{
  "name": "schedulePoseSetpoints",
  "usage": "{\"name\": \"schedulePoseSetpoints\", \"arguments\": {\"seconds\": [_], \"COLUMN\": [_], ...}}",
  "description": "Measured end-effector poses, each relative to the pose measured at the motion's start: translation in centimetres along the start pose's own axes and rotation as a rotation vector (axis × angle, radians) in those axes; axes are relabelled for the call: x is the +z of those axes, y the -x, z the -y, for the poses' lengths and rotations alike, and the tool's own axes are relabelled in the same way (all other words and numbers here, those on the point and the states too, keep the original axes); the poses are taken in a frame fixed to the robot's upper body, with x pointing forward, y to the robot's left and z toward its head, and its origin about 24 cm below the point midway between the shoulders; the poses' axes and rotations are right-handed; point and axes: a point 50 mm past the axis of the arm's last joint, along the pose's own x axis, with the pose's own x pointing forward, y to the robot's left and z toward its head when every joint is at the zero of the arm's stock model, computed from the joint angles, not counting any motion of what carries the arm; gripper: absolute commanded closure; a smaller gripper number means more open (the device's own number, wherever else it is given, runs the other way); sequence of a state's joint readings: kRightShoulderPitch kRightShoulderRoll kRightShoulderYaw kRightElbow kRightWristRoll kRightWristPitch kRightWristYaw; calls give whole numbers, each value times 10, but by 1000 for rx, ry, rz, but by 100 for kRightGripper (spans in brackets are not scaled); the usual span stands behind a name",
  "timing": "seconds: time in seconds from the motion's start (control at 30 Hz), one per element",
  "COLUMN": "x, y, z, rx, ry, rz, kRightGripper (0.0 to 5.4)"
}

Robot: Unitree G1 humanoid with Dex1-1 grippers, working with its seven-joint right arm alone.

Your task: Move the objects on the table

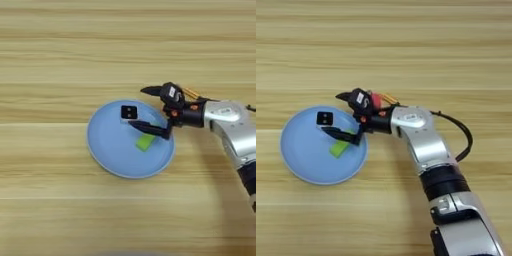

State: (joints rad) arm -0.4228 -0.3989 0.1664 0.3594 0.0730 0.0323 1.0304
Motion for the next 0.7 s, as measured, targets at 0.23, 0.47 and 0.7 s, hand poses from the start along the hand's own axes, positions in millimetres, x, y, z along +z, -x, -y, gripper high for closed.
{"name": "schedulePoseSetpoints", "arguments": {"seconds": [0.23, 0.47, 0.7], "x": [-9, -18, -17], "y": [-8, -18, -23], "z": [-4, -7, -2], "rx": [10, 8, -9], "ry": [-18, -51, -56], "rz": [-50, -83, -95], "kRightGripper": [3, 3, 3]}}
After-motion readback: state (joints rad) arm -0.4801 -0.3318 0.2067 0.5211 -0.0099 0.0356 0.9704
